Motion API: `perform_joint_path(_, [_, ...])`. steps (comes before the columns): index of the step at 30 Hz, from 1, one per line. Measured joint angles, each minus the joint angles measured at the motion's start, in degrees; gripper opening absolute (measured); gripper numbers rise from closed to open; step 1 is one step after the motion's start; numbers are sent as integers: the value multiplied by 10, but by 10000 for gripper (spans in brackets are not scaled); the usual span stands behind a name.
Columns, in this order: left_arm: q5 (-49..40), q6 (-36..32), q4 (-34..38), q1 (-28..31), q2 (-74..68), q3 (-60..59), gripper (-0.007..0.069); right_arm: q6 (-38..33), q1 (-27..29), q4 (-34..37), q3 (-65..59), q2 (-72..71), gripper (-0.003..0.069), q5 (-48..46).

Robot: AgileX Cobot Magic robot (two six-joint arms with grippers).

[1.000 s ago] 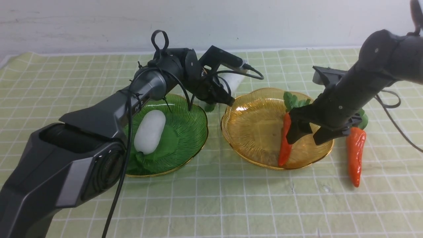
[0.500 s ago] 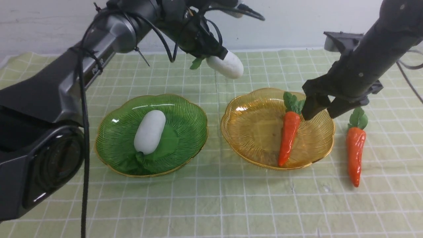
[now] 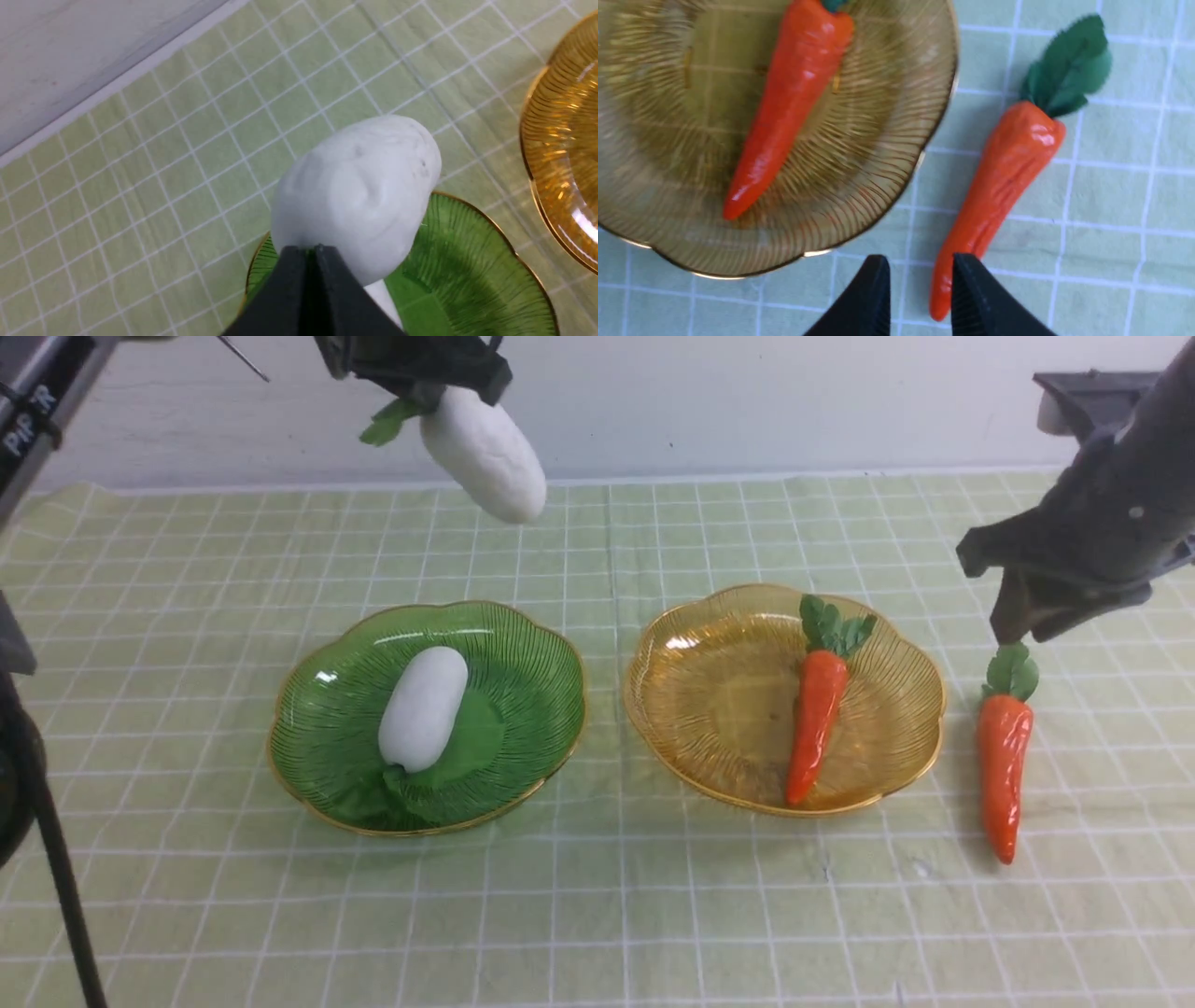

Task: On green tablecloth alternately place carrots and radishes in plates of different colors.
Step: 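Pick up the white radish and place it in the left plate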

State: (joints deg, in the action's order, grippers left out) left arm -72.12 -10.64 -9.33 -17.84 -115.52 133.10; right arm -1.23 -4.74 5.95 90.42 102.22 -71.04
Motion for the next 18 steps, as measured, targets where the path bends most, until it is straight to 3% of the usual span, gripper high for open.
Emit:
perform_joint_path(5, [0, 31, 40, 59, 37, -41, -8, 19, 41, -4, -12, 47, 246, 0])
perform_joint_path(12, [0, 40, 86, 139, 86, -197, -8, 21, 54, -4, -13, 116, 412, 5])
perform_joint_path(18, [38, 40, 125, 155, 87, -264, -8, 21, 54, 11, -13, 148, 459, 36])
